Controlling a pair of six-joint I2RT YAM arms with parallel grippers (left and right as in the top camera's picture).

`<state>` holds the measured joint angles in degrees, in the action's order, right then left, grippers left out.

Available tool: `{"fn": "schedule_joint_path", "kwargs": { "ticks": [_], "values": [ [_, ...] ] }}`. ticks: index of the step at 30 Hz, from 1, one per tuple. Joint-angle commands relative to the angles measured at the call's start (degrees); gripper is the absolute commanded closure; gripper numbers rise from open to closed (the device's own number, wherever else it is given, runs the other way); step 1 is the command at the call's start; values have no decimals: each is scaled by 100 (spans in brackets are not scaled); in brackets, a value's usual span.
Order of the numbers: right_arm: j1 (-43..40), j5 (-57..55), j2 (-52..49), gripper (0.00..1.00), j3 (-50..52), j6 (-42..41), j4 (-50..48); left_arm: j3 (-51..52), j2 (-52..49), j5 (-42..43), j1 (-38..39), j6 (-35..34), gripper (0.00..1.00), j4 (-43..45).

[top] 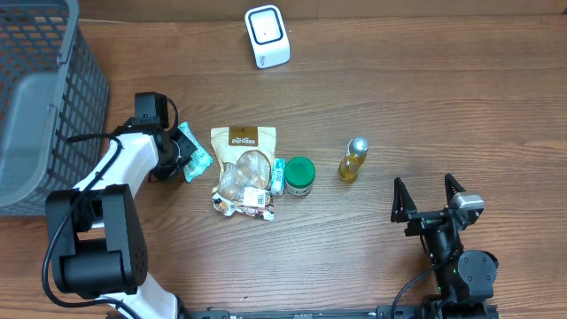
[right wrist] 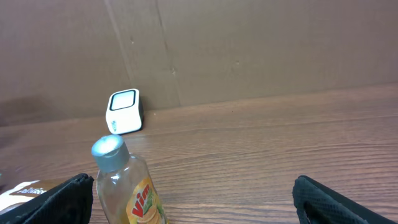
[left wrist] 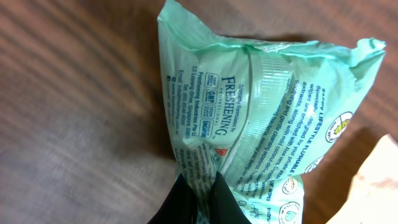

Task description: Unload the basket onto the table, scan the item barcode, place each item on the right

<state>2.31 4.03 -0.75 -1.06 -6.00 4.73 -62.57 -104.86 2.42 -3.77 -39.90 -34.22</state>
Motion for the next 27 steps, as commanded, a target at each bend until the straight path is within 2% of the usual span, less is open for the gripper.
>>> {"fn": "schedule_joint_path", "kwargs": {
  "ticks": [1, 9, 15, 20, 27],
  "values": [
    [31, -50, 15, 0, 59, -15, -24, -188, -216, 20, -7, 385, 96, -573],
    [31, -48, 15, 0, 59, -15, -24, -1132, 35, -39, 46, 1858, 96, -1504],
    [31, -48, 15, 0, 59, -15, -24, -1108, 24, -1193, 127, 1950, 96, -1878],
    [31, -48, 15, 0, 59, -15, -26, -1108, 24, -1141, 201, 2723, 96, -1869],
    [31, -48, 15, 0, 59, -15, -24, -1108, 24, -828, 420, 3112, 96, -1893]
  ]
}}
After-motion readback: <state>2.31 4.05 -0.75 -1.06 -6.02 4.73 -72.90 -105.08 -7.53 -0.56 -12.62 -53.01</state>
